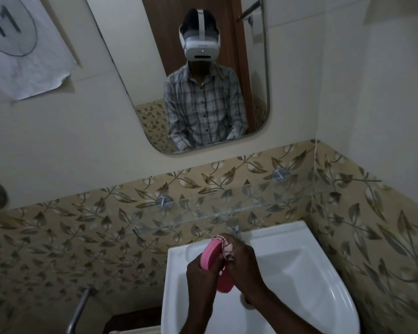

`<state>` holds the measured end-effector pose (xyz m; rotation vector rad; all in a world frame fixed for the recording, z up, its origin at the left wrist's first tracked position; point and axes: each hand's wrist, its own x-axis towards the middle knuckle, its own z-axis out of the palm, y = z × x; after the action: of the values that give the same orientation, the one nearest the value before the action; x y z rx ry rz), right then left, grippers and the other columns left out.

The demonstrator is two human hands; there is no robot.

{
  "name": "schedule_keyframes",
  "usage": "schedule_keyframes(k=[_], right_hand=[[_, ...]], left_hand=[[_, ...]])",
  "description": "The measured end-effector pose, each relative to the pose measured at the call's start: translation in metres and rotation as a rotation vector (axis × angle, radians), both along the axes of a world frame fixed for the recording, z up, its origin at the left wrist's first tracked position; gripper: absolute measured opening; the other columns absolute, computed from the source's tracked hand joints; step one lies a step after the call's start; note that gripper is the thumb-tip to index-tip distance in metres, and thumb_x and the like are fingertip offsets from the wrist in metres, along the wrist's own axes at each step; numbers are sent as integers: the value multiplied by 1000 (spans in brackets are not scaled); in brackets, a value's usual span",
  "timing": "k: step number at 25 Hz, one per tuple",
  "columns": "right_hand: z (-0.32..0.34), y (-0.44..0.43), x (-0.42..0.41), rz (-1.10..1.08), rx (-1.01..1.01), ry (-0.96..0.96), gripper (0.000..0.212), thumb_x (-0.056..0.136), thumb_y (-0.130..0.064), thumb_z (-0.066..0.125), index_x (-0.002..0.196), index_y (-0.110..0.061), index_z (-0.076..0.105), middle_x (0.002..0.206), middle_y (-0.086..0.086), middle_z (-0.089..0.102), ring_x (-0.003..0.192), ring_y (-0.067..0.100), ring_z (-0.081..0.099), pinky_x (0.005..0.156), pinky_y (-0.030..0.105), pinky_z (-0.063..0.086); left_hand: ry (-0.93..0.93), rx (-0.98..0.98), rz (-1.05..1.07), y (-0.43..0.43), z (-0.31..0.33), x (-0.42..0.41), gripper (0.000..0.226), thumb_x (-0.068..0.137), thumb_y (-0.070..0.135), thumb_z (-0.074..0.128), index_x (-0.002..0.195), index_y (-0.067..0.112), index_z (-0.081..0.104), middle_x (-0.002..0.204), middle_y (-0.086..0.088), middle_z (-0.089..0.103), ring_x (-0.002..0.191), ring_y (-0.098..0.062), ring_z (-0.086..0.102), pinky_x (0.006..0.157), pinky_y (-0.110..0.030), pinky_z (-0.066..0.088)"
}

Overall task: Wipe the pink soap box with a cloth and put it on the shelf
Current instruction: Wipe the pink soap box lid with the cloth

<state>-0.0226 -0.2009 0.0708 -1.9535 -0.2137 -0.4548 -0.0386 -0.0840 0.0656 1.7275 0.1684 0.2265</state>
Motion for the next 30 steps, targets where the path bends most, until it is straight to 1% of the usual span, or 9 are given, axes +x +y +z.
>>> schedule_keyframes(k=[4, 7, 10, 14, 18, 21, 23, 26, 30], right_hand=[[0, 0, 6, 51, -310, -251, 53, 55, 2, 93, 104, 8, 72, 98, 19, 76, 91, 27, 76, 77, 38, 63], [-1, 5, 2, 77, -426, -419, 50, 72, 2, 75, 121, 1, 66, 122, 15, 70, 115, 28, 66, 105, 40, 47], [-7, -7, 7, -15, -346, -277, 45, 88, 6, 58, 131, -7, 59, 136, 5, 59, 129, 26, 56, 115, 37, 37], [-8, 2, -2, 142, -360, -280, 63, 78, 20, 57, 134, -9, 59, 139, 9, 59, 134, 22, 50, 117, 37, 32], [-3, -3, 1, 99, -227, -96, 58, 83, 20, 53, 134, -7, 58, 139, 10, 58, 135, 19, 48, 115, 45, 37], [-10, 11, -6, 160, -397, -326, 65, 74, 22, 58, 133, -6, 60, 139, 10, 59, 134, 23, 50, 119, 35, 28], [-8, 8, 3, 70, -239, -238, 47, 86, 10, 59, 129, -8, 63, 132, 8, 64, 128, 23, 56, 116, 23, 31], [-5, 0, 16, -27, 60, 67, 47, 87, 9, 60, 126, -18, 63, 120, -3, 69, 116, 14, 62, 101, 26, 48], [3, -6, 14, -35, -95, -51, 43, 84, 7, 66, 124, -9, 65, 117, 6, 70, 110, 19, 66, 95, 24, 50]], left_hand=[[179, 103, -264, 14, 27, 19, 19, 71, 24, 71, 88, 25, 79, 85, -3, 80, 82, -19, 76, 80, -39, 62], [71, 121, -195, 14, 27, 21, 15, 73, 14, 64, 83, 11, 75, 78, -14, 76, 81, -33, 74, 67, -46, 63], [-40, 146, -128, 14, 16, 17, 20, 70, 25, 63, 81, 20, 79, 76, -10, 77, 78, -34, 75, 68, -47, 62], [1, 167, -114, 18, -1, 17, 14, 72, 17, 59, 72, 12, 72, 62, -5, 72, 63, -21, 67, 57, -42, 58], [-70, 192, -102, 22, 2, 14, 19, 73, 33, 63, 78, 25, 79, 70, 0, 77, 68, -19, 74, 63, -43, 62], [-31, 166, -88, 25, -3, 16, 14, 75, 19, 63, 72, 7, 70, 65, -11, 72, 63, -28, 69, 59, -57, 57], [-96, 120, -71, 25, -5, 10, 18, 78, 29, 67, 85, 18, 79, 76, -6, 78, 75, -26, 76, 66, -47, 62], [-158, 49, -34, 20, -2, -3, 31, 75, 44, 68, 95, 24, 81, 83, -3, 80, 81, -21, 76, 69, -40, 62], [54, 92, -272, 23, 13, 3, 28, 67, 49, 76, 92, 39, 79, 85, 6, 80, 79, -12, 75, 66, -23, 59]])
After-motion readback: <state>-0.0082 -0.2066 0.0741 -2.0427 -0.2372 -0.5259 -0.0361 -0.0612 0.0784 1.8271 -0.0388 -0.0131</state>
